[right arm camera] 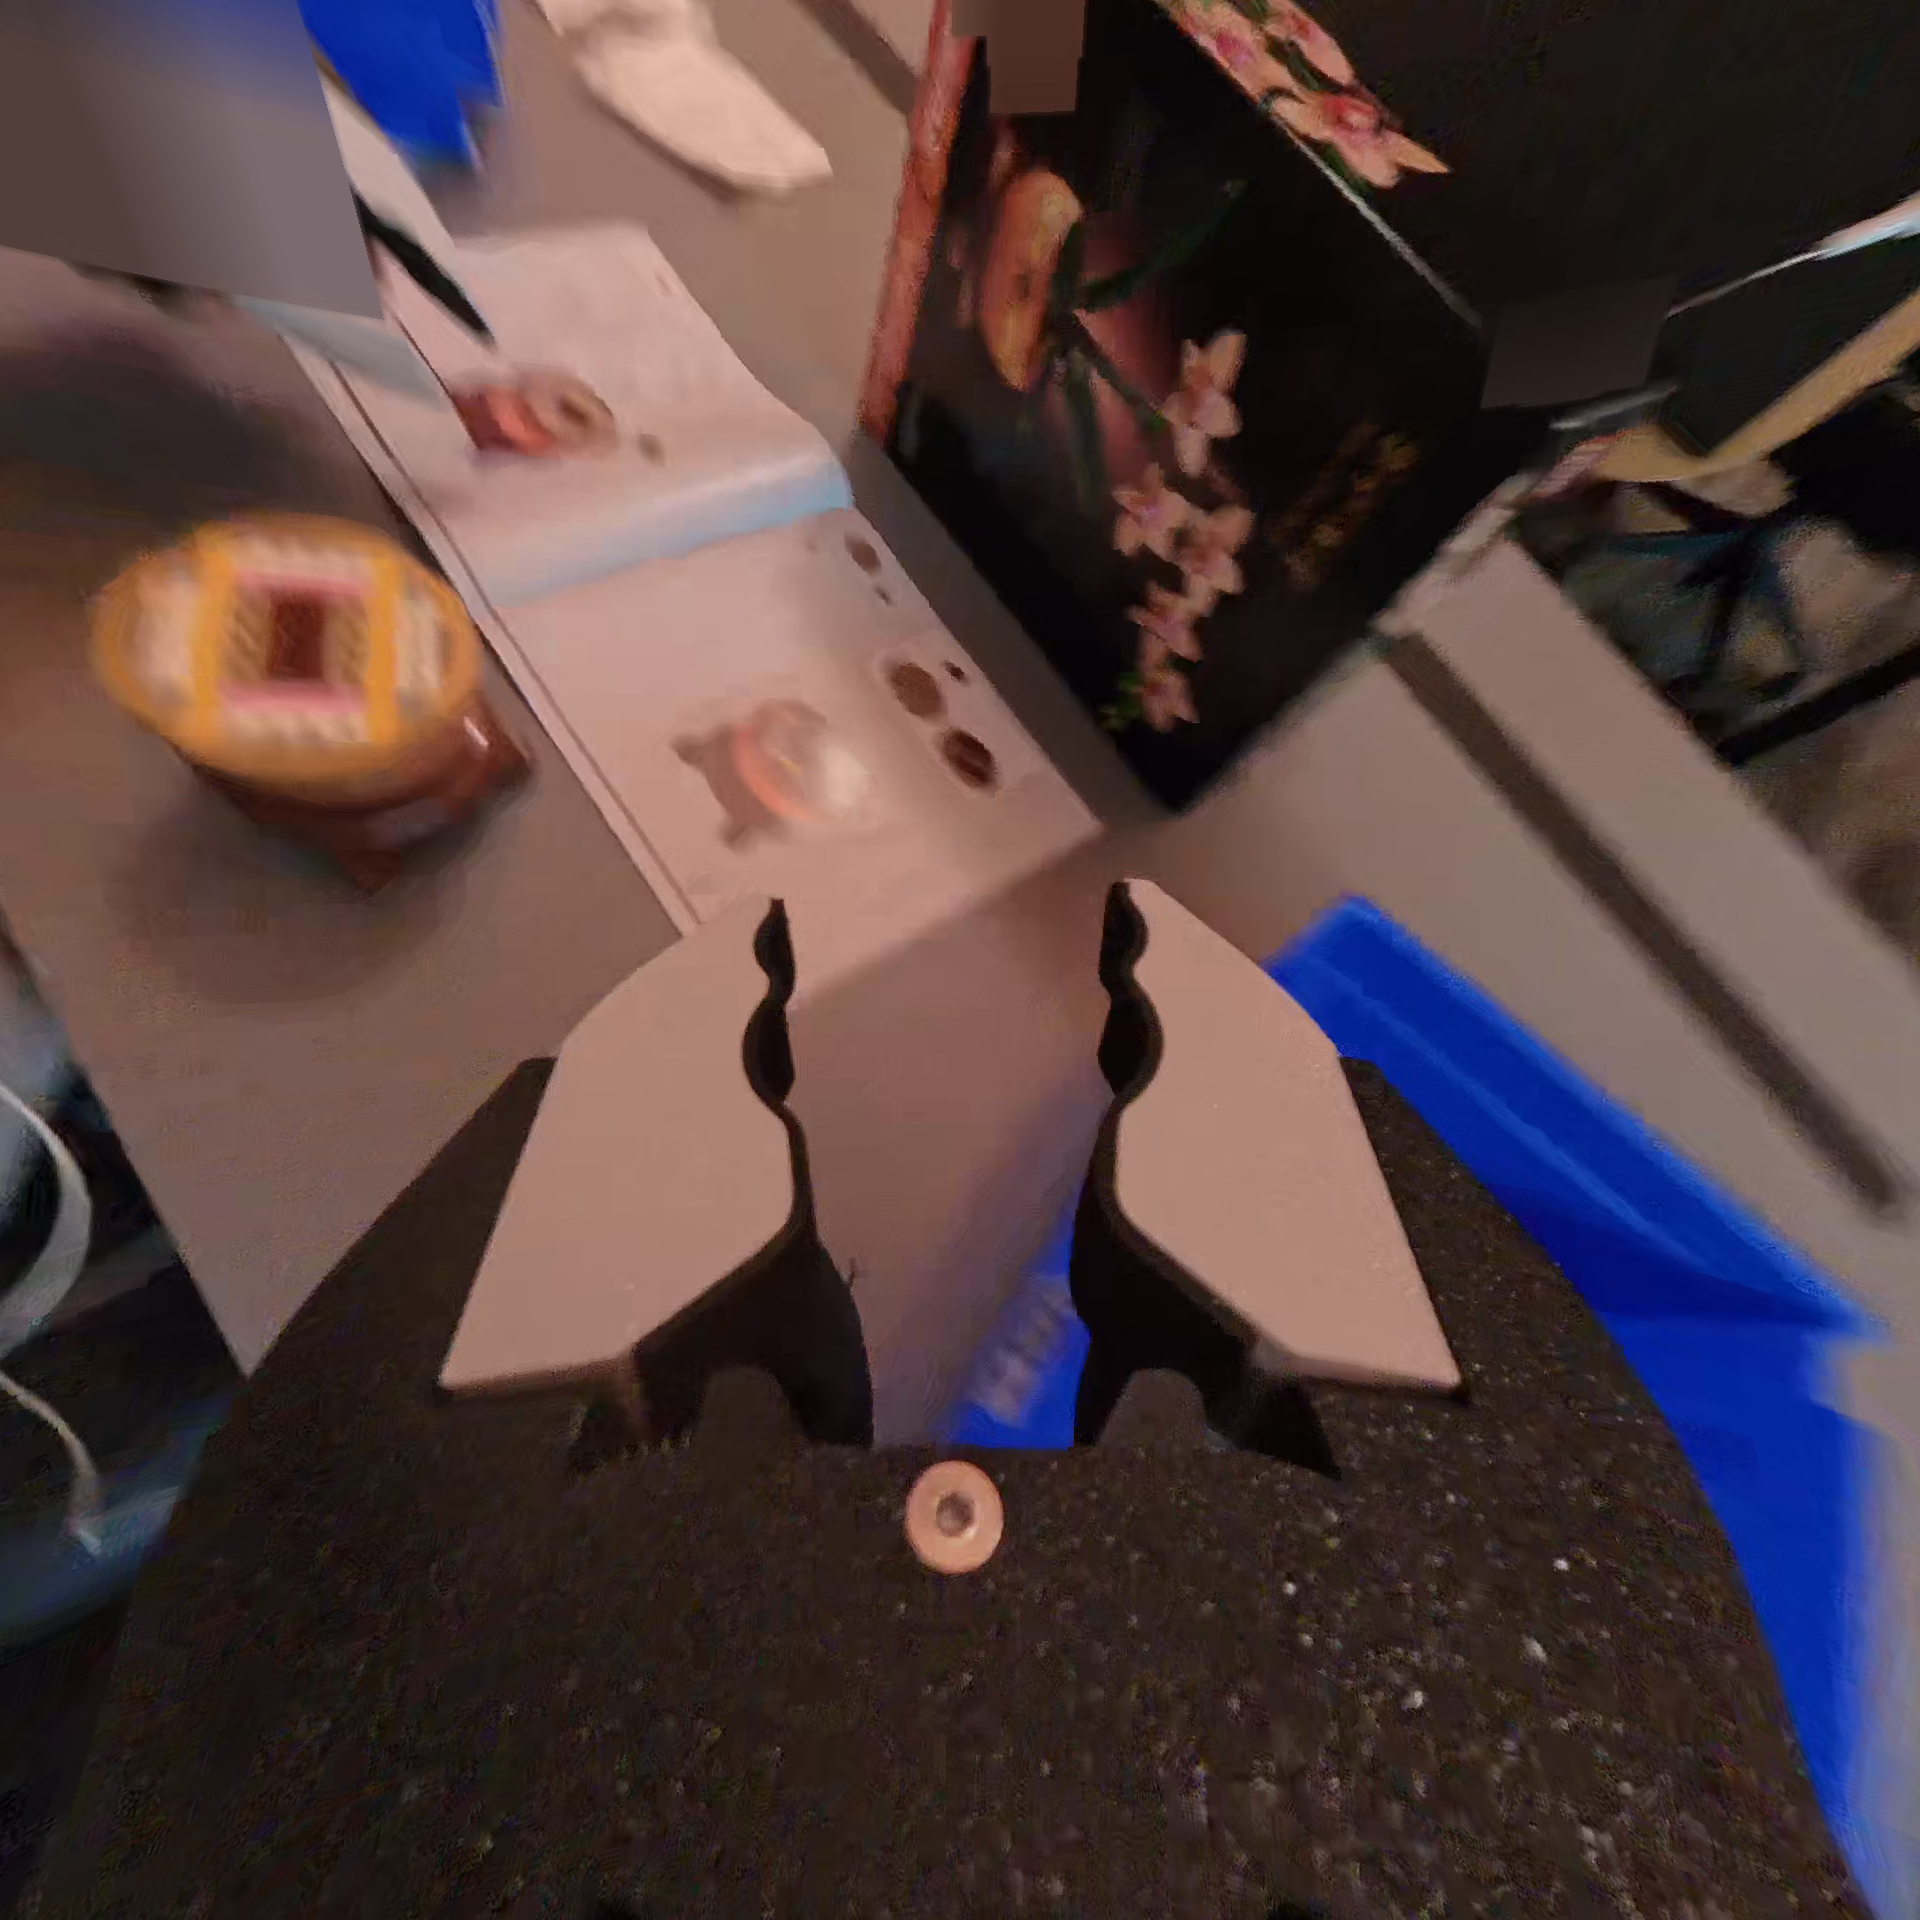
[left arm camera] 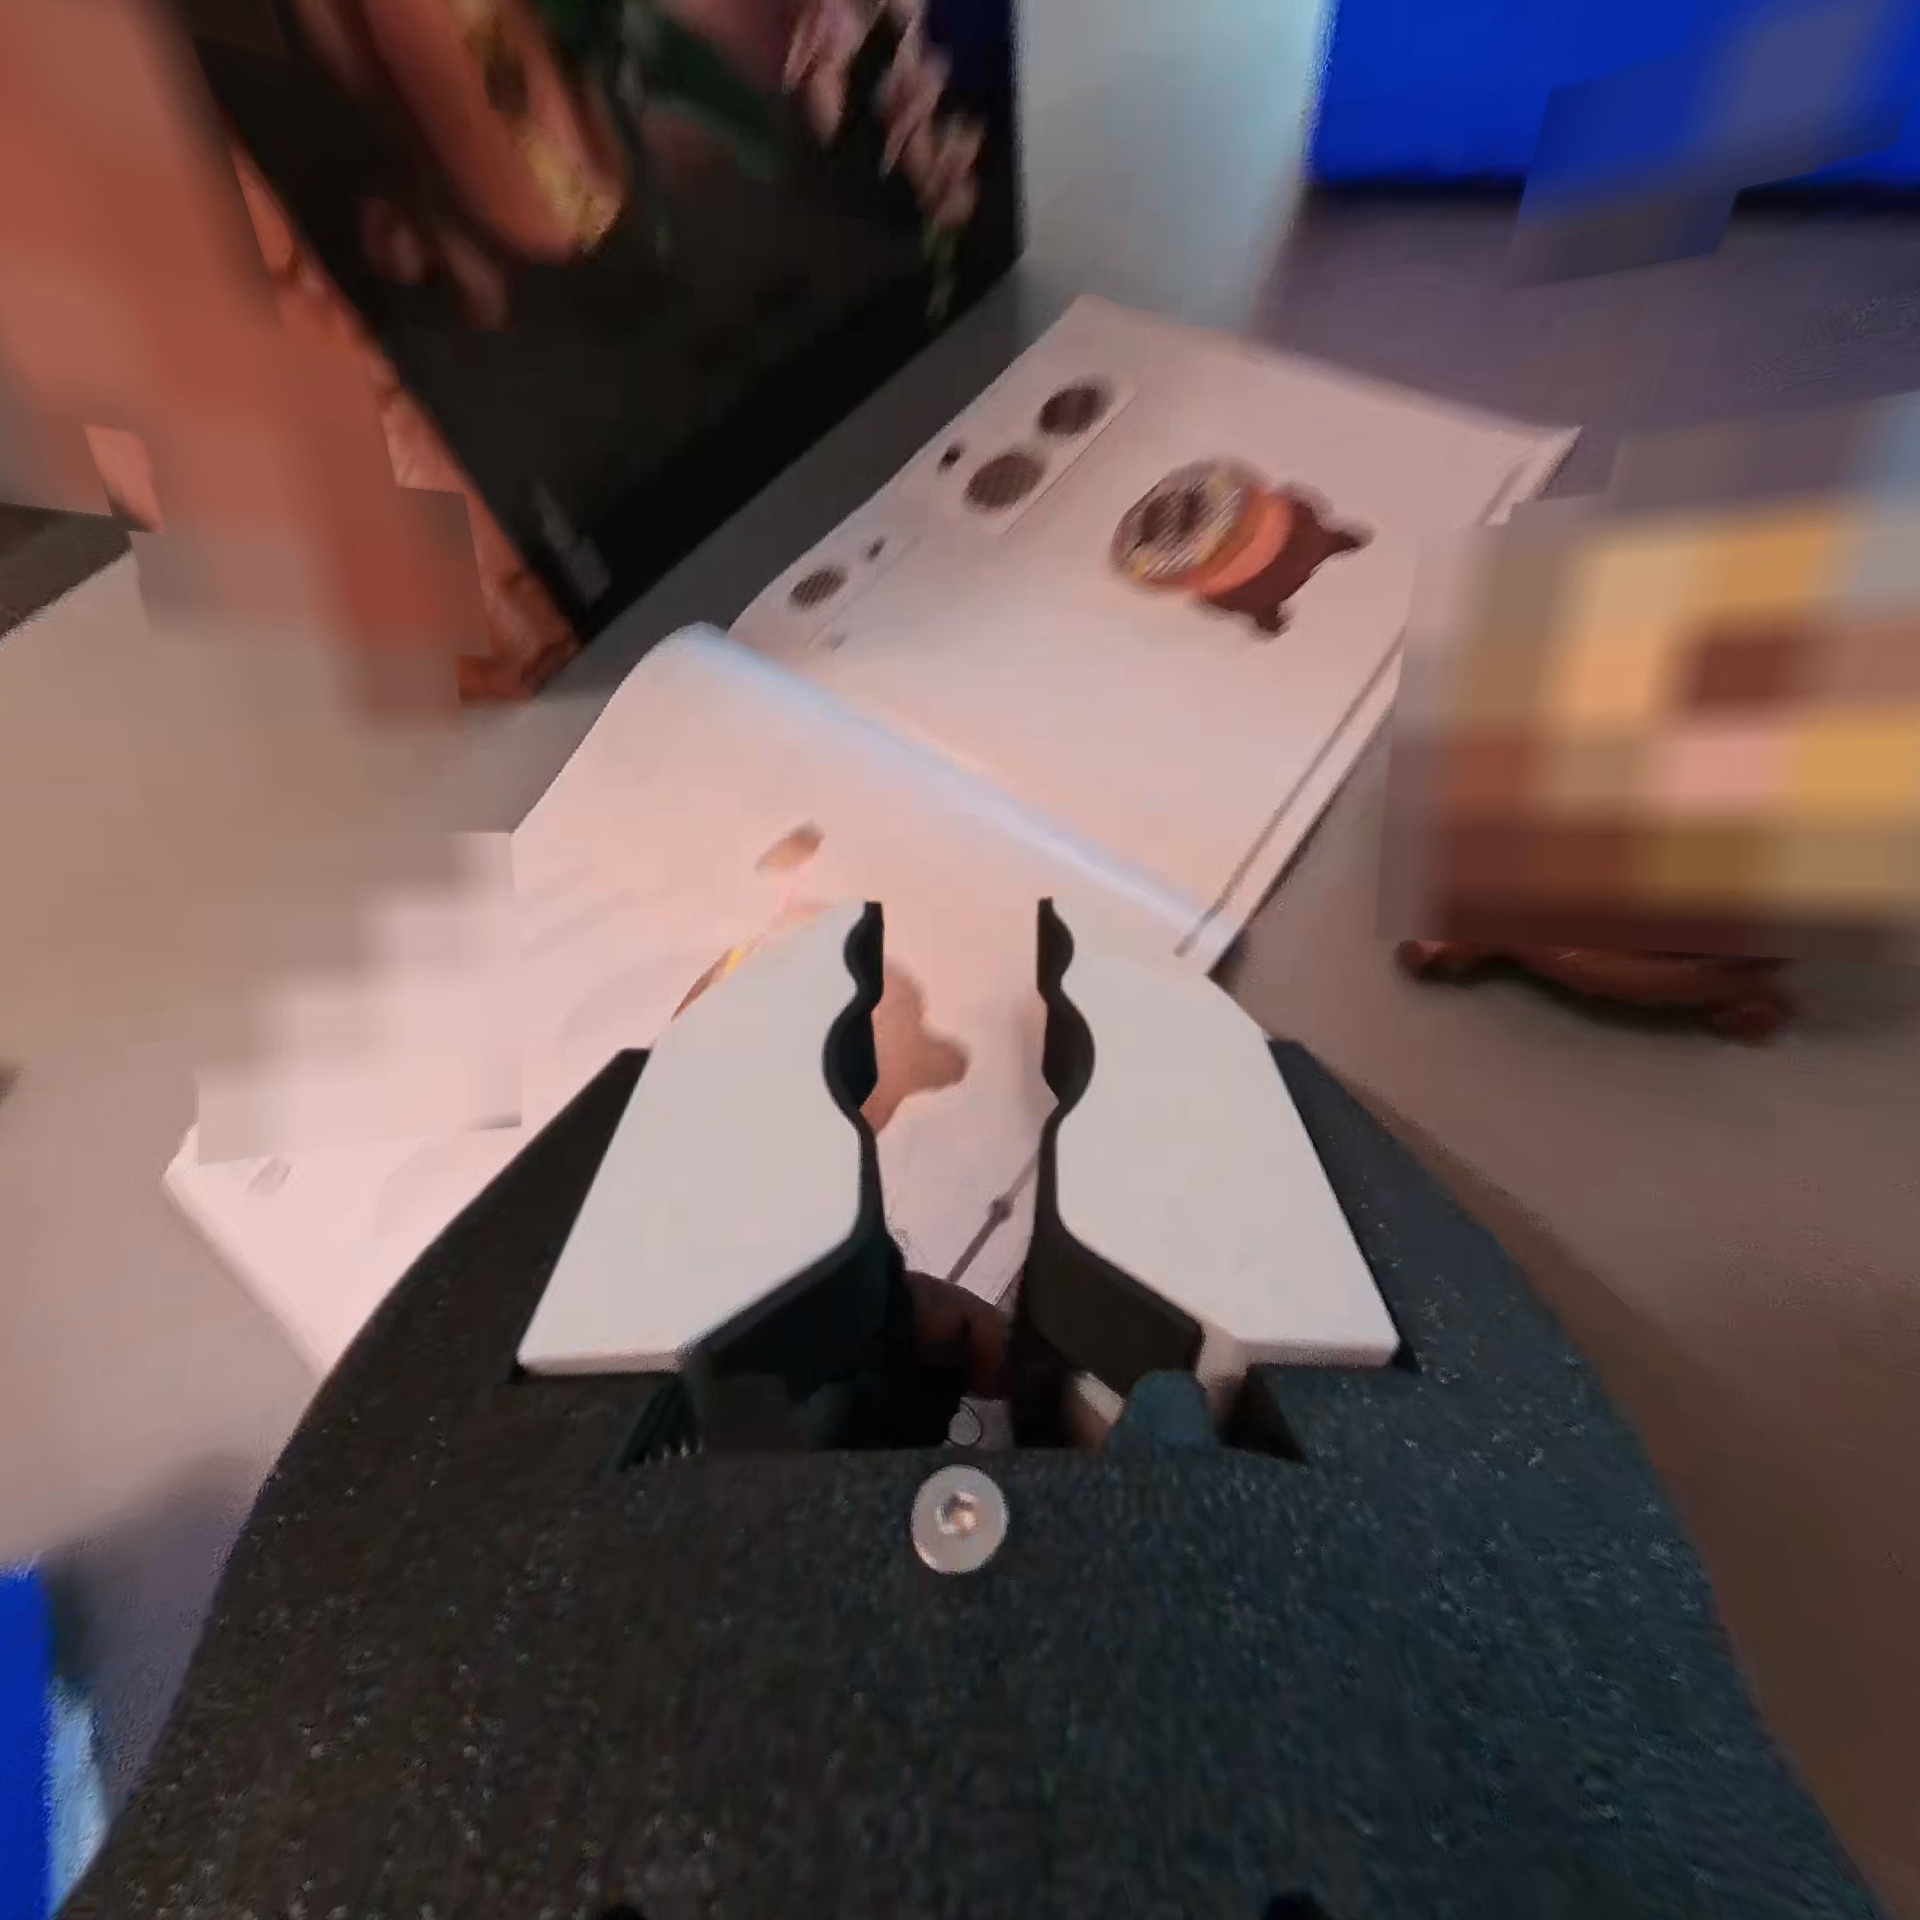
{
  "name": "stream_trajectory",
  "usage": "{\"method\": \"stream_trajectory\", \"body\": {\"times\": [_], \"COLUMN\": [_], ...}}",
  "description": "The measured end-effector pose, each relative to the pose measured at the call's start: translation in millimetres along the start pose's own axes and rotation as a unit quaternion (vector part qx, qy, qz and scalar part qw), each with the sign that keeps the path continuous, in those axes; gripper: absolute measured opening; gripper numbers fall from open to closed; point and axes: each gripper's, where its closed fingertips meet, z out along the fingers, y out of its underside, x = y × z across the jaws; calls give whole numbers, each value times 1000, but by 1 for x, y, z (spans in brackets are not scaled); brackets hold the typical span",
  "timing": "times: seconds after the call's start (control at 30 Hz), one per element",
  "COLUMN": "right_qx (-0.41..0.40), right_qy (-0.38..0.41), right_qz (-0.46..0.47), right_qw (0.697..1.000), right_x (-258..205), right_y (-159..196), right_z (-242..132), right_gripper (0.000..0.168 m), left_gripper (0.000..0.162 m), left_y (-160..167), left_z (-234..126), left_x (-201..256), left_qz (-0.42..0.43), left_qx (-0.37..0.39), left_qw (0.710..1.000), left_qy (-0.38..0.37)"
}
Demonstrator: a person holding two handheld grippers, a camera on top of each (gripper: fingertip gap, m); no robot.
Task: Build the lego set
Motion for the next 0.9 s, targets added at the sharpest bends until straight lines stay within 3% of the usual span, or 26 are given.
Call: {"method": "stream_trajectory", "body": {"times": [0.1, 0.2, 0.33, 0.37, 0.5, 0.83, 0.9], "right_qx": [-114, -192, -246, -259, -321, -398, -377], "right_qy": [31, -39, -70, -56, -48, -8, -30], "right_qz": [-127, -155, -81, -44, 69, 190, 222], "right_qw": [985, 968, 963, 963, 943, 898, 899], "right_x": [59, 100, 135, 141, 137, 141, 135], "right_y": [30, 69, 114, 124, 165, 194, 191], "right_z": [-39, -44, 7, 22, 59, 65, 72], "right_gripper": [42, 44, 52, 47, 56, 71, 59], "left_gripper": [29, 31, 32, 32, 32, 33, 33], "left_y": [-22, -29, -30, -30, -32, -19, -18], "left_z": [0, 4, 11, 11, 10, 16, 15], "left_x": [11, 7, 0, -1, -1, -22, -25], "left_qz": [11, 20, 33, 37, 42, 59, 61], "left_qx": [52, 54, 35, 29, 29, 11, 15], "left_qw": [998, 998, 999, 999, 998, 997, 997], "left_qy": [22, 12, -9, -18, -29, -41, -41]}}
